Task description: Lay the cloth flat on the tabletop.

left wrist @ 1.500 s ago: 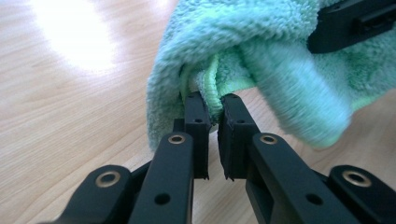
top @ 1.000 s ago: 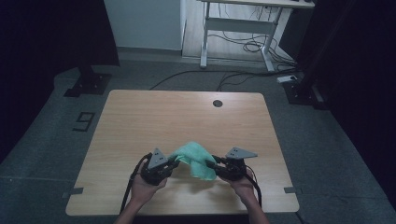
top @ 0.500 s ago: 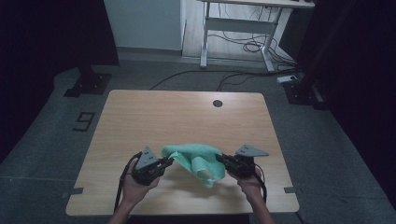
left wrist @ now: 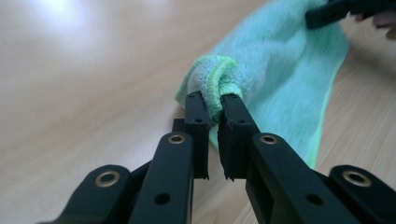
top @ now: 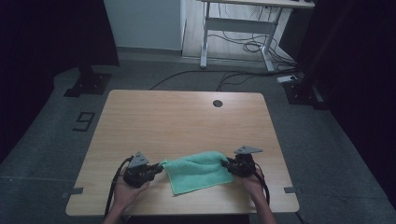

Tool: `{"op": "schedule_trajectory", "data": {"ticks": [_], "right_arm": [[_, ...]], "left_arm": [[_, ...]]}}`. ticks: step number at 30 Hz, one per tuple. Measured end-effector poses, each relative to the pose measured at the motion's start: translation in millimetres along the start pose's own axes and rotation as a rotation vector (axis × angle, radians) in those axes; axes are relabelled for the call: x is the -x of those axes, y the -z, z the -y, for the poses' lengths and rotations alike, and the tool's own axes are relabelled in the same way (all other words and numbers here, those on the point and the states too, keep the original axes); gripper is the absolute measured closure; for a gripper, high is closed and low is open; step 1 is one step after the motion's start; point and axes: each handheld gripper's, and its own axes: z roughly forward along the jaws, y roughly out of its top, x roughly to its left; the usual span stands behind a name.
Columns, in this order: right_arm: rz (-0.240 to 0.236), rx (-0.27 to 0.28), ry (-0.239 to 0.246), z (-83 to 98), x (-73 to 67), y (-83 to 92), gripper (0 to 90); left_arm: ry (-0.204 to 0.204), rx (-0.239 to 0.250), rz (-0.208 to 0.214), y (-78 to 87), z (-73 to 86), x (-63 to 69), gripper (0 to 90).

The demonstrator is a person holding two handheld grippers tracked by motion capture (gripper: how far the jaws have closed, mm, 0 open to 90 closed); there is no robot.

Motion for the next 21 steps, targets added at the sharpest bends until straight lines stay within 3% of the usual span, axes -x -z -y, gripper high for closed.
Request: {"op": "schedule_trajectory", "data": {"ticks": [4, 11, 12, 13, 14, 15, 16, 19, 21], "right_arm": [[-0.029, 0.011, -0.008, 2.1, 0.4, 1.3, 75.9], [-0.049, -0.003, -0.019, 6.9, 1.7, -0.3, 78.4], [-0.048, -0.008, -0.014, 8.5, 0.9, -1.2, 78.2], [-0.044, -0.005, -0.008, 9.4, 0.3, -1.3, 78.1], [-0.039, 0.001, -0.009, 10.3, -0.7, -1.0, 78.1], [-0.043, 0.004, -0.010, 11.1, -1.0, -1.0, 78.2], [-0.044, 0.005, -0.010, 11.6, -1.1, -1.1, 78.4], [-0.037, 0.008, -0.008, 12.2, -1.4, -1.0, 78.6], [-0.032, 0.002, -0.003, 13.2, -2.7, -0.5, 78.7]], "left_arm": [[0.029, 0.000, -0.021, 0.3, 6.9, -8.9, 81.2], [0.067, 0.019, -0.058, -4.9, 2.2, -21.0, 76.3], [0.076, 0.055, -0.050, -1.6, -0.2, -19.4, 73.9], [0.076, 0.055, -0.050, -1.6, -0.2, -19.4, 72.5], [0.069, 0.107, -0.061, 7.2, -4.2, -14.3, 70.7], [0.069, 0.107, -0.061, 7.2, -4.2, -14.3, 69.5], [0.061, 0.147, -0.073, 17.9, -10.3, -8.1, 68.3], [0.045, 0.177, -0.082, 28.3, -16.7, -0.9, 64.2], [0.025, 0.179, -0.059, 34.4, -23.6, 10.7, 62.9]]}}
